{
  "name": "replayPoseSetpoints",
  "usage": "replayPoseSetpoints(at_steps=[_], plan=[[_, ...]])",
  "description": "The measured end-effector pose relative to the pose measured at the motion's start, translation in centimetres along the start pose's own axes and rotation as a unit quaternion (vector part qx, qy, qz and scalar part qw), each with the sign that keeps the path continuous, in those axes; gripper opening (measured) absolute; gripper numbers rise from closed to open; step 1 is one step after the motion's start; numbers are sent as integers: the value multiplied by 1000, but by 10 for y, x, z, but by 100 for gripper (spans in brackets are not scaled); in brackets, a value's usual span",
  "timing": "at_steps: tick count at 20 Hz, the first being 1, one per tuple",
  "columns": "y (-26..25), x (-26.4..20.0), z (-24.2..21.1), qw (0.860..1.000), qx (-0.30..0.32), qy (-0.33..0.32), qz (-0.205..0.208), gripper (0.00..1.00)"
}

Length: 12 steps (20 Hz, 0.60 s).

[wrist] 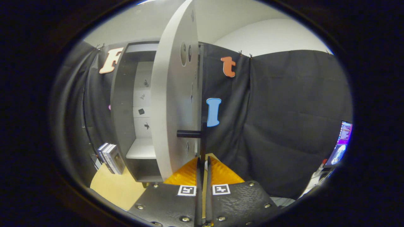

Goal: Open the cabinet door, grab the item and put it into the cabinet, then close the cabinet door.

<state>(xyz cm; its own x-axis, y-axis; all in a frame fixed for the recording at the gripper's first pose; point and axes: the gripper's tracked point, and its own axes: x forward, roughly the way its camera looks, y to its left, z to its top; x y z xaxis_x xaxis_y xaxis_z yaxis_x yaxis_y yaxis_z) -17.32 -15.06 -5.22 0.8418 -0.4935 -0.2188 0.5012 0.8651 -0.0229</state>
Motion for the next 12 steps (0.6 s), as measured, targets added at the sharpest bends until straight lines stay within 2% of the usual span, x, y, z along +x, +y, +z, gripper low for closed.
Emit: replayPoseSetpoints(at_steps=[5,12], plan=[[-7,1,-9,1000,9,9,17,4],[-26,-3,-14,1000,17,14,1,4]])
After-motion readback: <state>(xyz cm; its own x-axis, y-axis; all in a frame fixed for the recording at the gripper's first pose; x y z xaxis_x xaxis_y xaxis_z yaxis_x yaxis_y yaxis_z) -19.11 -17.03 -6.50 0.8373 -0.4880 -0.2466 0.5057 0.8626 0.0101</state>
